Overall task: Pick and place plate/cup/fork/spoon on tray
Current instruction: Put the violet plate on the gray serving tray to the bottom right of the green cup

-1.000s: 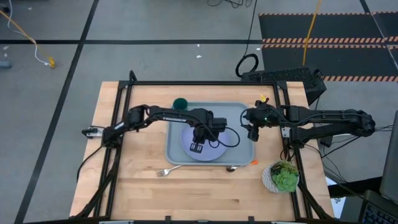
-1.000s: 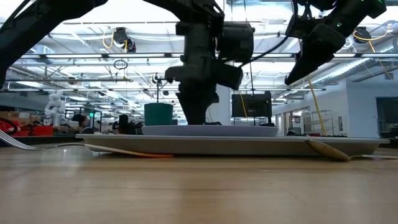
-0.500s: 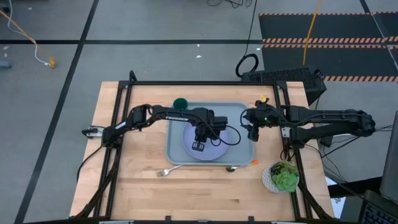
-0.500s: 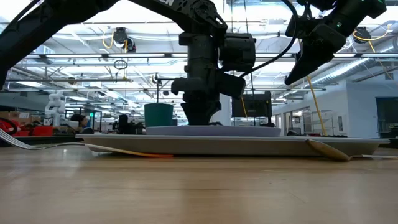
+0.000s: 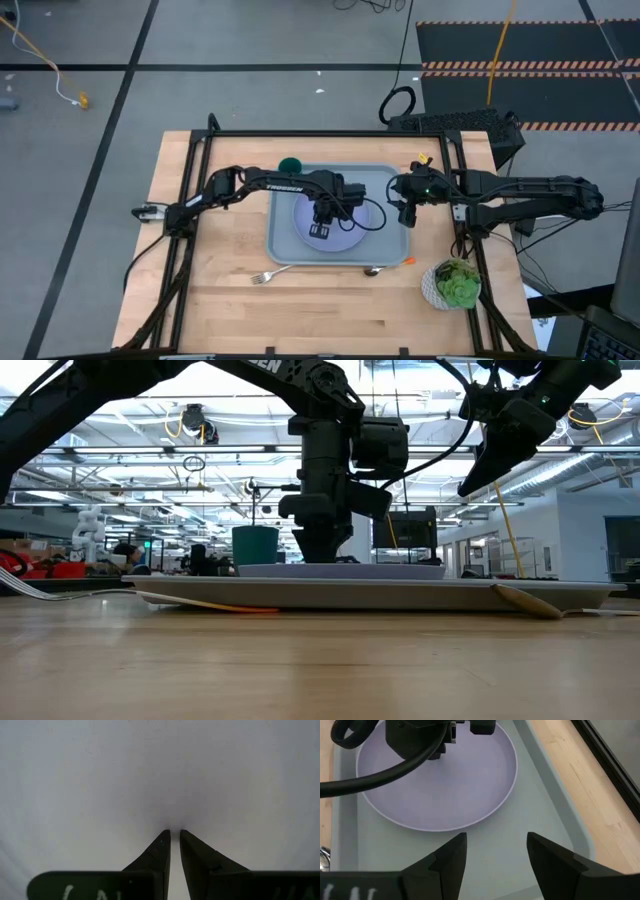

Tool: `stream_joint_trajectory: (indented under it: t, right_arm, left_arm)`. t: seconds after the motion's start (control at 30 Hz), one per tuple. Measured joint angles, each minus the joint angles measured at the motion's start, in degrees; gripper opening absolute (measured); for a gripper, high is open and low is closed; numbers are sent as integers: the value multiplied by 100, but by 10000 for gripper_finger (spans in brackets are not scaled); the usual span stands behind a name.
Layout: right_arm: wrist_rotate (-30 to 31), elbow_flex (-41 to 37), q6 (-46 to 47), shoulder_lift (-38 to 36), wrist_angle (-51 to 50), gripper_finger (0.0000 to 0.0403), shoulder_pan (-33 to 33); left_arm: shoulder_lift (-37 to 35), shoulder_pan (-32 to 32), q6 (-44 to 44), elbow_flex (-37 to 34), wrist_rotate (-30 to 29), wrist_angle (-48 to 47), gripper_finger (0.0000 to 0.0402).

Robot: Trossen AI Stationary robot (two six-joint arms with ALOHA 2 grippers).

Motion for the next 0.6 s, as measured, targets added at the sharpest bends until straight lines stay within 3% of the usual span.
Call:
stream_joint_trajectory:
  t: [0.6]
  right_arm:
    - [0, 2, 0, 0, 4, 199, 2]
  left_arm:
    - [-122, -24, -179, -4, -48, -312, 47]
